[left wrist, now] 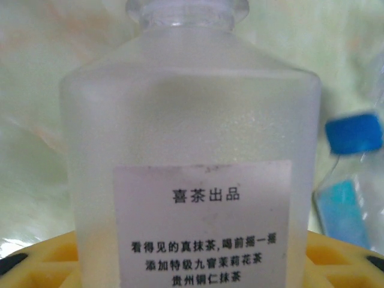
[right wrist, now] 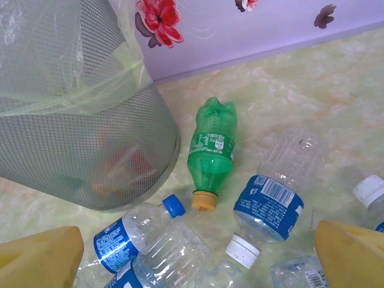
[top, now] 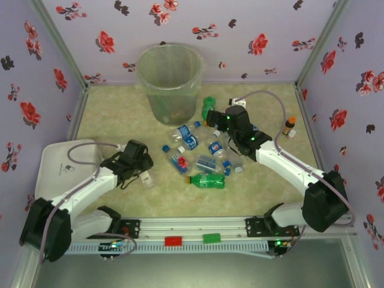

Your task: Put the plastic bottles in the bin

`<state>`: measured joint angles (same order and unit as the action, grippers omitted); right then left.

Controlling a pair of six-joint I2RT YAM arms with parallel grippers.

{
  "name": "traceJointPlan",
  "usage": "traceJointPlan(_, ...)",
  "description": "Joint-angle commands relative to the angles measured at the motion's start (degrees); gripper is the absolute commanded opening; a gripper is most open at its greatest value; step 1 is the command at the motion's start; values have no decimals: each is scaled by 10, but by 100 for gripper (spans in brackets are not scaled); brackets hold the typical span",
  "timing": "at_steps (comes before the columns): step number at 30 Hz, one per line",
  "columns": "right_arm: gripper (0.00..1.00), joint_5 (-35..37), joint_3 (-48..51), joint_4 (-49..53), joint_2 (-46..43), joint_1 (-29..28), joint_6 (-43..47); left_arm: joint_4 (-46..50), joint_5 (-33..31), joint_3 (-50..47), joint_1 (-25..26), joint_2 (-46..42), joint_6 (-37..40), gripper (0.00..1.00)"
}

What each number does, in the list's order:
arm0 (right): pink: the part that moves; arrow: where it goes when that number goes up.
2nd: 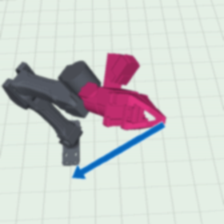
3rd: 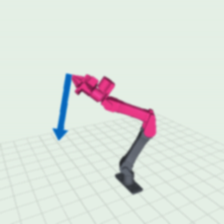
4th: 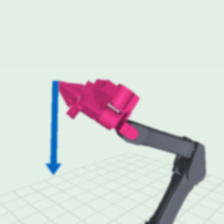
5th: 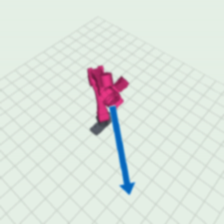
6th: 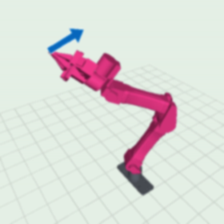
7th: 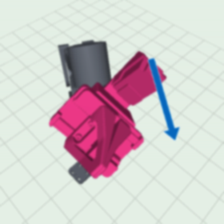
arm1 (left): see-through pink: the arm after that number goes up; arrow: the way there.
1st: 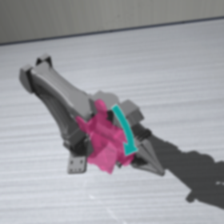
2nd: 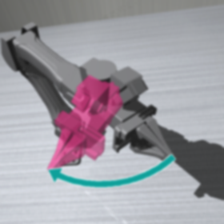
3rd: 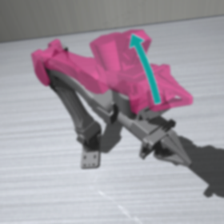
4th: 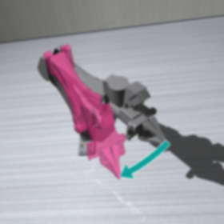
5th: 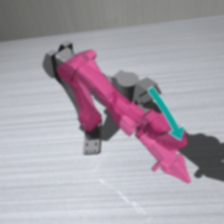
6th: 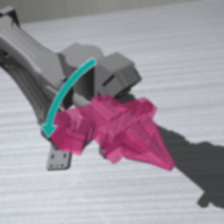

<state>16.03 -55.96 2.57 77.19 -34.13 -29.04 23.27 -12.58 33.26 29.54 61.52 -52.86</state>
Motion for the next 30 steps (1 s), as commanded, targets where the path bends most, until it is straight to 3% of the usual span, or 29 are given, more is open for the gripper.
traceJointPlan(1, 100, 12, 10, -7, 10, -1, -6, -24, -71, 21, -36, -47, 41, 46)
traceJointPlan(8, 100, -12, 16, -21, 30, -1, -22, -151, -83, 107, -123, -67, 145, 44)
traceJointPlan(15, 100, -30, 34, -29, 33, -1, -33, -275, -78, 228, -139, -25, 240, 40)
traceJointPlan(20, 100, -32, 39, -28, 32, -1, -35, -332, -29, 341, -140, 54, 284, 38)
traceJointPlan(30, 100, -27, 55, -8, 1, -1, -29, -320, 118, 609, -141, 246, 352, 35)
